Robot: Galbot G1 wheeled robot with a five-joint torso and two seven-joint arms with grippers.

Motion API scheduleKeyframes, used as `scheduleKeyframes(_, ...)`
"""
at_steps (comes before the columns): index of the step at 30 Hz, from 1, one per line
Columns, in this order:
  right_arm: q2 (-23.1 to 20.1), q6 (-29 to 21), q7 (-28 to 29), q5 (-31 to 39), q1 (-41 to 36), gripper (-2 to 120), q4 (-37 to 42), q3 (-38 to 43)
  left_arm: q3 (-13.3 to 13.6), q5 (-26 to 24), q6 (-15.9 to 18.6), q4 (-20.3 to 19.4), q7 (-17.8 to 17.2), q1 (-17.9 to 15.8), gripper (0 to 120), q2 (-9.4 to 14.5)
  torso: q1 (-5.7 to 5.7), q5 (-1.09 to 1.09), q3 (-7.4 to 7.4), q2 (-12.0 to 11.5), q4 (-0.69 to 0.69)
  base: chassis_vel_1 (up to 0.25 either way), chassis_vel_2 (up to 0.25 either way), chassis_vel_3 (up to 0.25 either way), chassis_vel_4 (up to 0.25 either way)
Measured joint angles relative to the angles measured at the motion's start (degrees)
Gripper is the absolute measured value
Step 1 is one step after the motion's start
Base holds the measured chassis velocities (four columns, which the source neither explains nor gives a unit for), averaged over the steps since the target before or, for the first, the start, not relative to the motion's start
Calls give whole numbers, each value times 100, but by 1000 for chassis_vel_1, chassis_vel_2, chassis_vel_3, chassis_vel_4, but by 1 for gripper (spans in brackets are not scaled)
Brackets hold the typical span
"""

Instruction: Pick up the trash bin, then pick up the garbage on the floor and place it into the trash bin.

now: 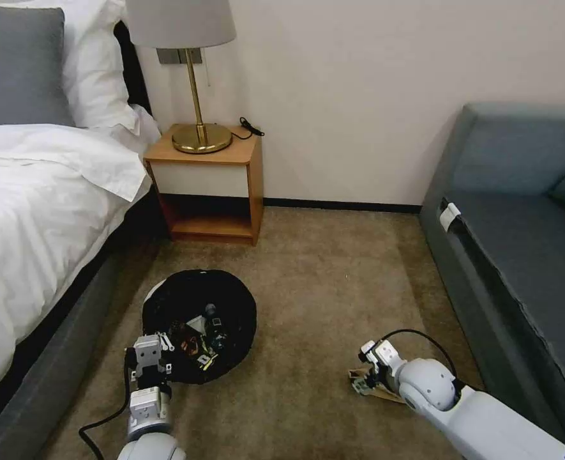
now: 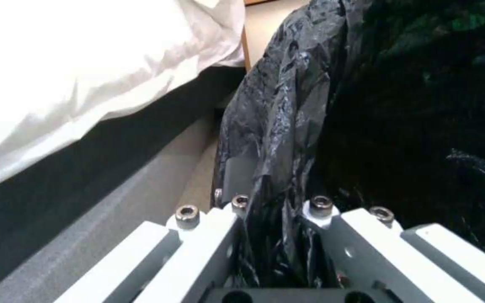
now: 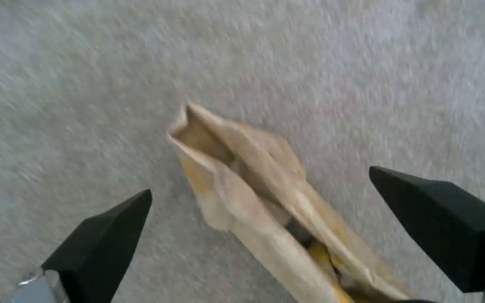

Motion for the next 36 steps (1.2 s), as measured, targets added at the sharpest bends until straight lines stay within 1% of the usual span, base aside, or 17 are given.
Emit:
scheduleKeyframes(8,113,3,-99,-146,-26,100,-491,66,51,39,-7,4,0,-8,1,-34,0,0,1,0,0,0,0,0,0)
scheduleKeyframes(14,148,4,-208,-261,-8,100,-658,65,68,50,-30,6,0,5,1,-50,0,0,1,0,0,0,0,0,0)
scheduleKeyframes(16,222,55,-393,-381,37,96,-870,81,72,58,-57,26,4,4,1,-64,0,1,1,0,0,0,0,0,0)
scheduleKeyframes(18,249,92,-466,-411,50,89,-965,105,72,60,-82,41,7,7,1,-67,0,0,1,0,1,0,0,0,0)
scheduleKeyframes(19,249,92,-466,-411,50,89,-965,105,72,60,-82,41,7,7,1,-67,0,0,1,0,1,0,0,0,0)
scheduleKeyframes(20,252,108,-488,-422,50,86,-984,111,73,60,-95,49,10,7,1,-67,0,1,1,0,0,0,0,0,0)
scheduleKeyframes(24,264,159,-517,-442,35,70,-1005,163,89,61,-140,95,15,-2,1,-61,0,0,1,0,0,0,0,0,0)
scheduleKeyframes(25,264,159,-517,-442,35,70,-1005,163,89,61,-140,95,15,-2,1,-61,0,0,1,0,0,0,0,0,0)
scheduleKeyframes(26,279,169,-517,-440,33,62,-999,199,104,61,-143,95,16,-5,1,-60,0,0,1,0,0,0,0,0,0)
scheduleKeyframes(27,288,173,-518,-436,38,59,-996,212,113,60,-143,91,18,-5,1,-61,0,0,1,0,0,0,0,0,0)
scheduleKeyframes(28,293,180,-518,-435,53,53,-996,213,120,59,-143,83,19,-4,1,-63,0,0,1,0,0,0,0,0,0)
scheduleKeyframes(29,293,180,-518,-435,53,53,-996,213,120,59,-143,83,19,-4,1,-63,0,0,1,0,0,0,0,0,0)
scheduleKeyframes(32,300,196,-524,-429,75,39,-996,213,120,55,-144,78,20,3,1,-64,0,0,1,0,0,0,0,0,0)
scheduleKeyframes(33,300,196,-524,-429,75,39,-996,213,120,55,-144,78,20,3,1,-64,0,0,1,0,0,0,0,0,0)
scheduleKeyframes(36,313,226,-564,-428,69,26,-996,231,103,45,-166,78,21,12,1,-55,0,0,1,0,0,0,0,0,0)
